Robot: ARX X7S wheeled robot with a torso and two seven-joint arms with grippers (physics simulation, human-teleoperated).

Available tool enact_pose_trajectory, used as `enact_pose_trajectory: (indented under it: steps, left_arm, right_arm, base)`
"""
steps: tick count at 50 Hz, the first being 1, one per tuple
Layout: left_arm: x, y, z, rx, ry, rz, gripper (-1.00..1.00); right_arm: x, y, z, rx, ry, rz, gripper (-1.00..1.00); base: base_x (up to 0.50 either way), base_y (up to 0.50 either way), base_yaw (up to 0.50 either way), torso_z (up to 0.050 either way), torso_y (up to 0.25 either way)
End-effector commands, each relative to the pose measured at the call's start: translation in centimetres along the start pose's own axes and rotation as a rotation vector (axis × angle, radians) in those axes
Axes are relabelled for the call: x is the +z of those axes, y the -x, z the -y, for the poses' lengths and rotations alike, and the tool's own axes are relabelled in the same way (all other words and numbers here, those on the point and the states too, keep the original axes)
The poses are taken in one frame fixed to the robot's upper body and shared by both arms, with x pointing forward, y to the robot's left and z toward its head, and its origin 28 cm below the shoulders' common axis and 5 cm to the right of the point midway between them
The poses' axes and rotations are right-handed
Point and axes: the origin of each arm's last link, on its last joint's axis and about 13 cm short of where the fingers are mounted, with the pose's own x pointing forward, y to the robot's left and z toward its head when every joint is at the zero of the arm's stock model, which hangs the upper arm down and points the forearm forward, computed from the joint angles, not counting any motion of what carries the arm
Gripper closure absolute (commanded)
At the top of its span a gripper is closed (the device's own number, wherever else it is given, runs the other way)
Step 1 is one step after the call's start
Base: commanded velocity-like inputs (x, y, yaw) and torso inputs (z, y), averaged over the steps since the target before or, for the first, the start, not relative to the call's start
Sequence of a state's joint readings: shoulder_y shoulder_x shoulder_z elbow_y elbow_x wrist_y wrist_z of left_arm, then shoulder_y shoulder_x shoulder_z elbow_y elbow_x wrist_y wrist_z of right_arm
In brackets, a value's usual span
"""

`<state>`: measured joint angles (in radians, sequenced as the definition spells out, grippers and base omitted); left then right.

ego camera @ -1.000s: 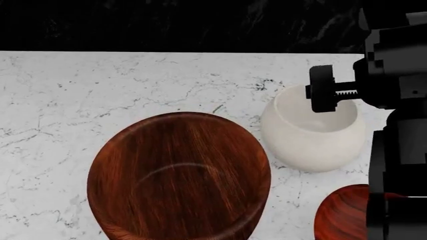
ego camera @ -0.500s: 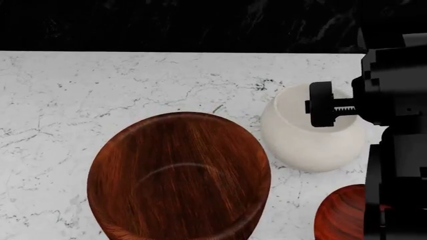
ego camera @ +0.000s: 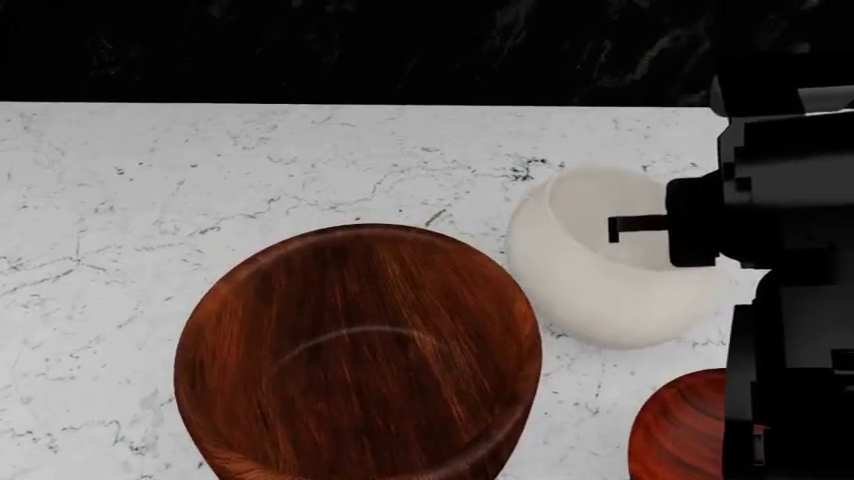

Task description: Stack the bowls from largest to smallest.

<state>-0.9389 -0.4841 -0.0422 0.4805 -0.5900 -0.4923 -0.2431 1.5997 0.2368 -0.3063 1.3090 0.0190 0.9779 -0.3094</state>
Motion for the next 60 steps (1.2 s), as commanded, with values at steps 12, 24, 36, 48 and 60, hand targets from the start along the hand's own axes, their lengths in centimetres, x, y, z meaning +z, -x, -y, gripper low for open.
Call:
enact_pose_trajectory:
  steps: [12, 24, 36, 48, 60]
  left_arm:
    - [0.1, 0.2, -0.2, -0.005, 0.009, 0.007, -1.0]
    - [0.2, 0.1, -0.1, -0.007, 0.009, 0.011, -1.0]
    - [0.7, -0.1, 0.3, -0.016, 0.013, 0.016, -1.0]
    - [0.6, 0.0, 0.5, -0.028, 0.019, 0.012, -1.0]
    - [0.5, -0.1, 0.6, -0.03, 0.024, 0.012, -1.0]
  right_arm:
    - [1.1, 0.7, -0.2, 0.008, 0.018, 0.038, 1.0]
    - [3.5, 3.1, 0.6, -0.03, 0.03, 0.118, 1.0]
    - [6.5, 6.0, 0.5, 0.024, 0.108, 0.23, 1.0]
    - [7.4, 7.9, 0.0, 0.064, 0.202, 0.27, 1.0]
    - [7.0, 10.3, -1.3, 0.148, 0.311, 0.316, 1.0]
  base:
    - [0.0, 0.0, 0.0, 0.0, 0.001]
    - [0.0, 0.0, 0.0, 0.0, 0.0]
    - [0.0, 0.0, 0.0, 0.0, 0.0]
    - [0.0, 0.0, 0.0, 0.0, 0.0]
    - [0.0, 0.0, 0.0, 0.0, 0.0]
